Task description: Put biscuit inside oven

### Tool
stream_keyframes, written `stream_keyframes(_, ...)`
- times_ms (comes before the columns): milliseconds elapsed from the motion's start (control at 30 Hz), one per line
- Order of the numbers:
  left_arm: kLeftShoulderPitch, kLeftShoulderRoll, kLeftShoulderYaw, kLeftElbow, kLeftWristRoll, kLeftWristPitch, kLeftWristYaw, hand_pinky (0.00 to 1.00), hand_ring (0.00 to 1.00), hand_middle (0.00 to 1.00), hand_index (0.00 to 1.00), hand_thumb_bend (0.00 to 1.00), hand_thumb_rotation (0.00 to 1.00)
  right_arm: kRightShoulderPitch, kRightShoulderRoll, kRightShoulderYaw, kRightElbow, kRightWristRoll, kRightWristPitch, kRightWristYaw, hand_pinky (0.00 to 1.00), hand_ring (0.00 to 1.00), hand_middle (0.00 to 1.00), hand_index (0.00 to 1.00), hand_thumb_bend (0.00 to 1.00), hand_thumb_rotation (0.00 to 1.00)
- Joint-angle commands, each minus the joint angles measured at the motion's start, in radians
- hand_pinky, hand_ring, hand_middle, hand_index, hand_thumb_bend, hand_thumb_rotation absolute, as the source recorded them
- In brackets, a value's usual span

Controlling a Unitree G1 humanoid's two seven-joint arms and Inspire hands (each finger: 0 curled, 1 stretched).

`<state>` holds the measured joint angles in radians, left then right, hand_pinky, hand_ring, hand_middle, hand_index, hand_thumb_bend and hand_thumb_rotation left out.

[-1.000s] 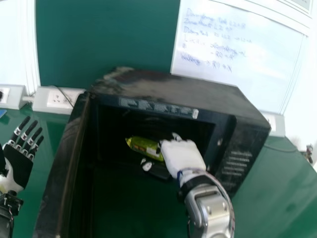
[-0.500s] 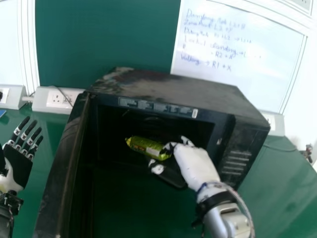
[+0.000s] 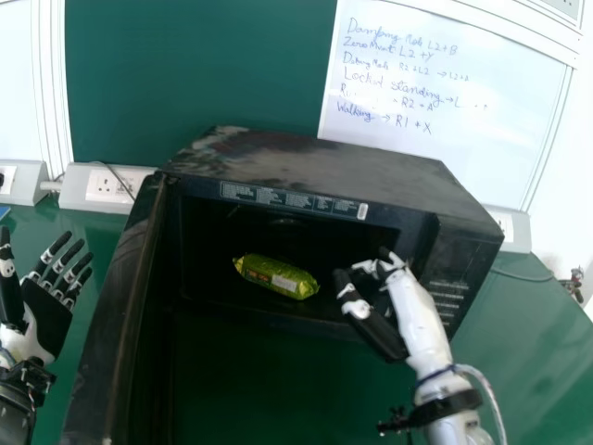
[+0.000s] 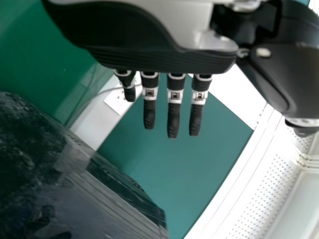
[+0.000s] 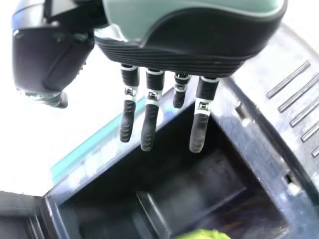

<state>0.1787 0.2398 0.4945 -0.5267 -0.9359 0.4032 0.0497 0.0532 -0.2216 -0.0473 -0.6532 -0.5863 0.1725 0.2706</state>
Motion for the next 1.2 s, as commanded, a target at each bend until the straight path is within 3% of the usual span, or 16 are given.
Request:
stream_keyframes(0,-0.008,-0.01,-0.016,-0.023,-0.012,0.011,0.013,0.91,0.83,0.81,0.8,0.98,0.31,0.015,0.015,-0.031,-0.016,0.05,0.027,-0.008,0.5,0.56,0.6,0.62,0.68,0.19)
stream_keyframes(67,-0.004,-0.009,-0.024,-0.033,-0.006,0.013,0.013,0.89,0.82,0.8,0.81,0.99,0.29,0.029,0.023,-0.055,-0.029,0.099,0.05,-0.006,0.47,0.54,0.58,0.61,0.68,0.16)
stream_keyframes(100,-0.002,-0.005,-0.028,-0.033,-0.002,0.014,0.007,0.89,0.83,0.8,0.82,1.0,0.29,0.035,0.029,-0.066,-0.037,0.123,0.065,-0.006,0.46,0.53,0.57,0.55,0.6,0.15)
stream_keyframes(167,-0.001,-0.004,-0.033,-0.029,-0.002,0.017,0.003,0.89,0.84,0.81,0.82,1.0,0.28,0.044,0.047,-0.086,-0.054,0.174,0.102,-0.009,0.44,0.51,0.56,0.51,0.55,0.14)
stream_keyframes(367,0.009,-0.008,-0.079,-0.066,0.048,0.028,0.025,0.87,0.81,0.78,0.79,0.92,0.29,0.07,0.076,-0.142,-0.089,0.293,0.18,-0.029,0.43,0.52,0.57,0.49,0.52,0.14)
stream_keyframes(567,0.016,-0.025,-0.124,-0.107,0.084,0.034,0.047,0.83,0.78,0.76,0.78,0.85,0.29,0.089,0.066,-0.165,-0.081,0.333,0.166,-0.061,0.46,0.54,0.57,0.49,0.52,0.14)
stream_keyframes(867,0.038,-0.046,-0.195,-0.119,0.118,0.029,0.015,0.81,0.76,0.74,0.75,0.72,0.3,0.094,0.042,-0.183,-0.075,0.339,0.145,-0.099,0.47,0.53,0.57,0.49,0.52,0.14)
stream_keyframes(1000,0.047,-0.049,-0.213,-0.125,0.136,0.026,0.0,0.85,0.79,0.76,0.78,0.65,0.34,0.09,0.042,-0.195,-0.083,0.349,0.167,-0.106,0.45,0.52,0.57,0.49,0.52,0.14)
stream_keyframes(1167,0.053,-0.057,-0.228,-0.133,0.129,0.033,-0.008,0.86,0.79,0.78,0.81,0.64,0.36,0.087,0.024,-0.207,-0.082,0.352,0.164,-0.105,0.46,0.53,0.57,0.49,0.52,0.14)
